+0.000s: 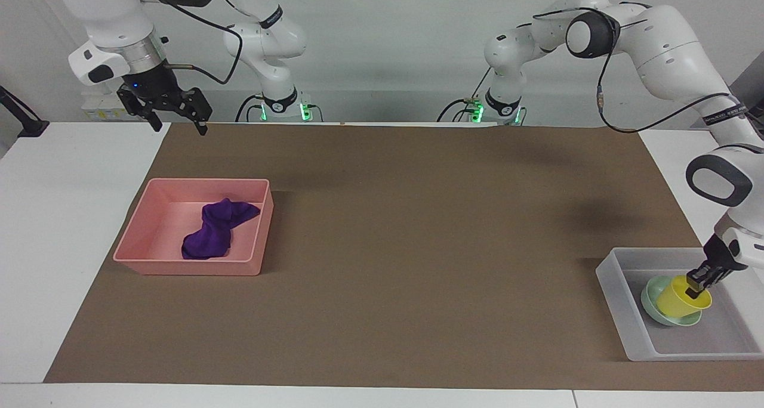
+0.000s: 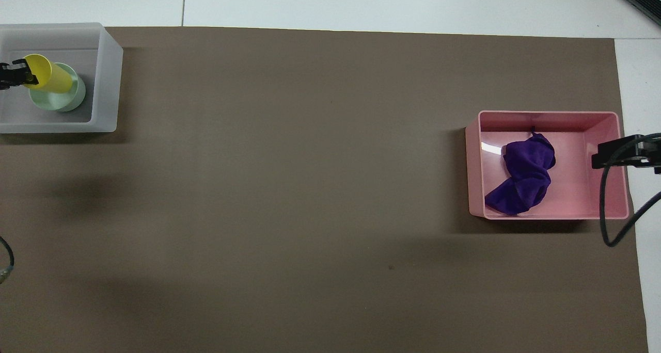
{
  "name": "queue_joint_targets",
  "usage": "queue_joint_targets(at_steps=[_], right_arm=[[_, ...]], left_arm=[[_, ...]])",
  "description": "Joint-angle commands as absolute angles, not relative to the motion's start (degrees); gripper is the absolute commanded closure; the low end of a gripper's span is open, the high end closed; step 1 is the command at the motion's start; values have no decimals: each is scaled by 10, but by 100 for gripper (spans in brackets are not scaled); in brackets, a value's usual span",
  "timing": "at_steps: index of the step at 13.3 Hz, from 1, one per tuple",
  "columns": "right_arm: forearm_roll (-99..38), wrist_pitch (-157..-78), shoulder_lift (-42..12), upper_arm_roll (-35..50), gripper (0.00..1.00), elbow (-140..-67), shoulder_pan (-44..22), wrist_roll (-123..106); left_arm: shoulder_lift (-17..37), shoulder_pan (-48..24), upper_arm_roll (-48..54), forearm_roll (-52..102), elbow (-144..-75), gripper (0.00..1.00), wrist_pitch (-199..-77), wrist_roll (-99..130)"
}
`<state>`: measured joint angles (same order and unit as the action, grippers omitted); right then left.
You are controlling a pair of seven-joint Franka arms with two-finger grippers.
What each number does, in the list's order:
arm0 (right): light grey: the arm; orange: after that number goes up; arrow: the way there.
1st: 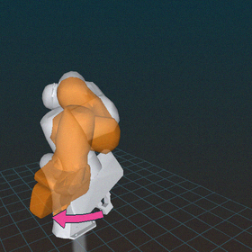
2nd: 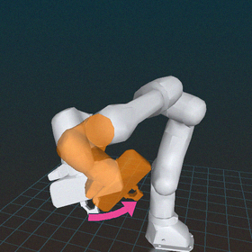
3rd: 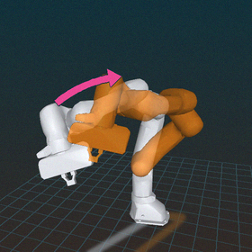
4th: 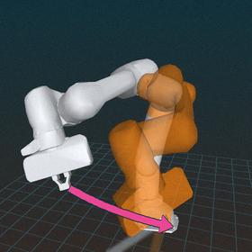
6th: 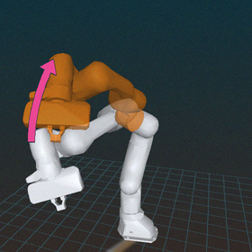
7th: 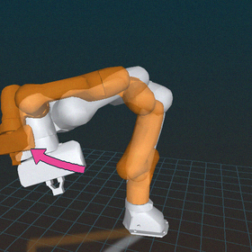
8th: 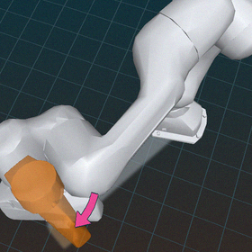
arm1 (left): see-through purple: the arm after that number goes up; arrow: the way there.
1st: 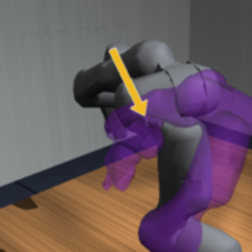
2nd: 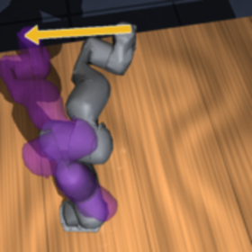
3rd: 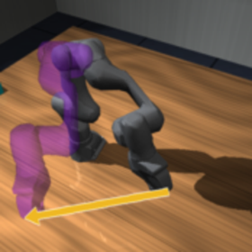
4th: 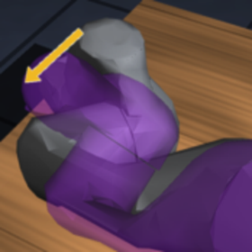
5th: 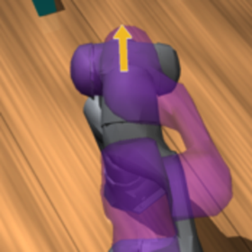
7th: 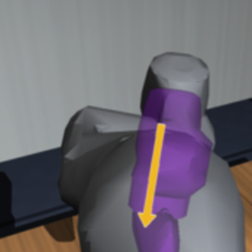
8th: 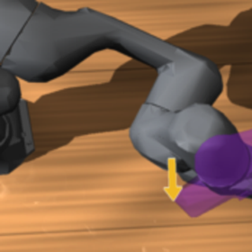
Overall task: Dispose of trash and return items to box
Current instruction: 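Carry the yellow cup into the clear box and lower it into the bowl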
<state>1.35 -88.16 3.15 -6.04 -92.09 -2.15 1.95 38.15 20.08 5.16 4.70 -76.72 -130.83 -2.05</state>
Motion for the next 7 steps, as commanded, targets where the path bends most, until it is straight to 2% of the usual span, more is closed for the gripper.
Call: queue_joint_targets(at_steps=[1, 2, 3, 5, 6, 7], right_arm=[[6, -891, 40, -62, 0, -934, -21, 10], [6, -892, 41, -62, 0, -934, -21, 10], [6, -892, 41, -62, 0, -934, -21, 10], [6, -892, 41, -62, 0, -934, -21, 11], [6, -892, 41, -62, 0, -935, -21, 11], [6, -892, 41, -62, 0, -935, -21, 11]], left_arm=[[364, 207, 55, 57, -814, 99, -1344, -30], [363, 207, 55, 55, -809, 81, -1332, -30], [362, 208, 55, 49, -801, 53, -1312, -32], [360, 207, 54, 48, -782, 9, -1289, -45], [349, 202, 54, 47, -784, 2, -1288, -66], [332, 198, 54, 48, -789, 0, -1288, -90]])
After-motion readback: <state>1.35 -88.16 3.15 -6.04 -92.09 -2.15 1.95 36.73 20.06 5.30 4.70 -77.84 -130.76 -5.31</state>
